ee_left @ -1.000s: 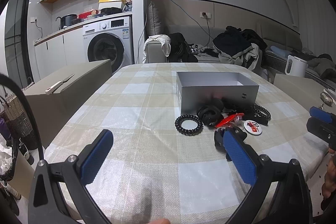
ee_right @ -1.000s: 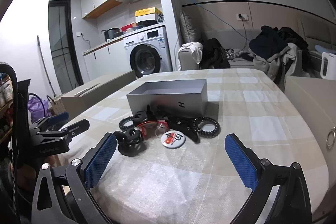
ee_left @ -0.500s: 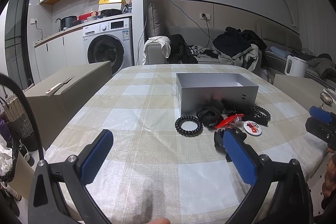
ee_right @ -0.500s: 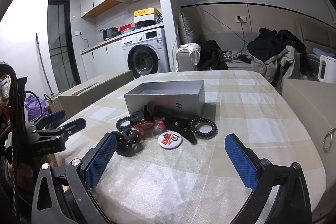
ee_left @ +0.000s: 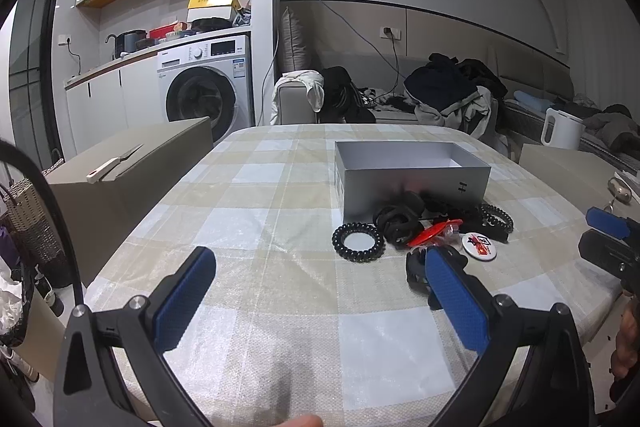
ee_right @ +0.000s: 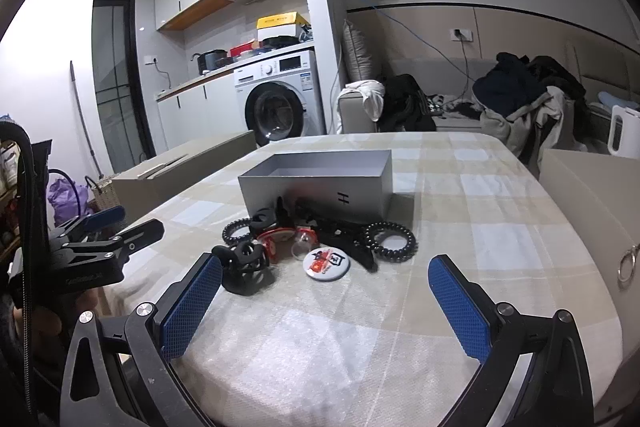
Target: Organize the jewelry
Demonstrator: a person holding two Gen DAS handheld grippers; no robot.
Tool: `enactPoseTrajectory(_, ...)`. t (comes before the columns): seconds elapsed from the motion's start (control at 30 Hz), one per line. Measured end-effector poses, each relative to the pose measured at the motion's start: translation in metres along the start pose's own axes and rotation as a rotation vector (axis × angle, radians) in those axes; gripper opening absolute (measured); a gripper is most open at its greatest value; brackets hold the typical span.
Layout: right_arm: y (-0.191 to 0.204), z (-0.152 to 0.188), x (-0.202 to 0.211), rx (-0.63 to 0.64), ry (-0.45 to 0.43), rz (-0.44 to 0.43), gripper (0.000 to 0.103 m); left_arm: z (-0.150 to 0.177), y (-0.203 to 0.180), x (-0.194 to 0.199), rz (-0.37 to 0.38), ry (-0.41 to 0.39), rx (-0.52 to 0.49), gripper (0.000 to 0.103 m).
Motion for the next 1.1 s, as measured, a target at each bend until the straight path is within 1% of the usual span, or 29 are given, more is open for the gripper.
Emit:
enactPoseTrajectory(0.13, 0.001, 0.000, 0.000, 0.001, 0.005, -0.005, 0.103, 0.000, -0.003, 0.000, -0.011, -0.004, -0.013, 0.102)
enactPoseTrajectory(0.2, 0.001, -0.001, 0.000, 0.000, 0.003, -0.015, 0.103, 0.000, -0.003, 0.001, -0.001, -0.011, -0.008, 0.102)
enactPoseTrajectory(0.27, 0.001, -0.003, 0.003, -0.003, -0.009, -0.029, 0.103, -0.001, -0.003, 0.001, -0.008, -0.016, 0.001, 0.102)
enactPoseTrajectory(0.37, -0.001, -0.007, 0.006, -0.014, -0.022, -0.043, 0.103, -0.004, -0.001, -0.002, 0.002, -0.005, 0.009, 0.102)
enactPoseTrajectory(0.43, -0.006, -0.010, 0.007, -0.044, -0.031, -0.048, 0.103, -0.005, -0.001, -0.005, 0.006, 0.003, 0.010, 0.102)
enactPoseTrajectory(0.53, -0.014, -0.013, 0.001, -0.070, 0.001, -0.041, 0.103, -0.007, 0.000, -0.009, 0.008, 0.020, 0.014, 0.102)
enactPoseTrajectory(0.63, -0.019, -0.013, -0.010, -0.066, 0.050, -0.008, 0.103, -0.009, 0.003, -0.012, 0.027, 0.034, 0.034, 0.102)
enactPoseTrajectory(0.67, -0.020, -0.013, -0.014, -0.063, 0.066, 0.001, 0.101, -0.010, 0.002, -0.012, 0.034, 0.038, 0.038, 0.102)
enactPoseTrajectory(0.73, -0.023, -0.013, -0.025, -0.058, 0.120, 0.011, 0.090, -0.013, 0.000, -0.013, 0.053, 0.041, 0.035, 0.102)
enactPoseTrajectory(0.8, -0.024, -0.012, -0.036, -0.057, 0.167, -0.001, 0.083, -0.016, -0.005, -0.015, 0.067, 0.048, 0.016, 0.102)
enactPoseTrajectory(0.83, -0.024, -0.012, -0.042, -0.052, 0.187, 0.005, 0.082, -0.017, -0.008, -0.016, 0.068, 0.054, -0.002, 0.102)
enactPoseTrajectory(0.87, -0.025, -0.011, -0.048, -0.043, 0.207, 0.015, 0.076, -0.019, -0.012, -0.016, 0.073, 0.058, -0.021, 0.102)
enactPoseTrajectory(0.93, -0.026, -0.011, -0.059, -0.041, 0.247, 0.025, 0.069, -0.021, -0.018, -0.018, 0.087, 0.066, -0.038, 0.102)
enactPoseTrajectory(0.97, -0.028, -0.011, -0.064, -0.042, 0.265, 0.029, 0.067, -0.021, -0.019, -0.021, 0.091, 0.077, -0.040, 0.102)
enactPoseTrajectory(1.03, -0.035, -0.012, -0.074, -0.050, 0.291, 0.055, 0.067, -0.022, -0.023, -0.030, 0.125, 0.116, -0.042, 0.102)
enactPoseTrajectory(1.1, -0.043, -0.014, -0.083, -0.057, 0.320, 0.082, 0.066, -0.021, -0.026, -0.038, 0.141, 0.146, -0.050, 0.102)
Point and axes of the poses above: each gripper's, at about its wrist camera, not at the fingertips, and x roughly against the way its jaws point, y to its left, z to its underside, the point moved 1 cm from there along -x, roughly the way its jaws point, and after that the axes turned 5 degrees about -y, right-handed, at the moved point
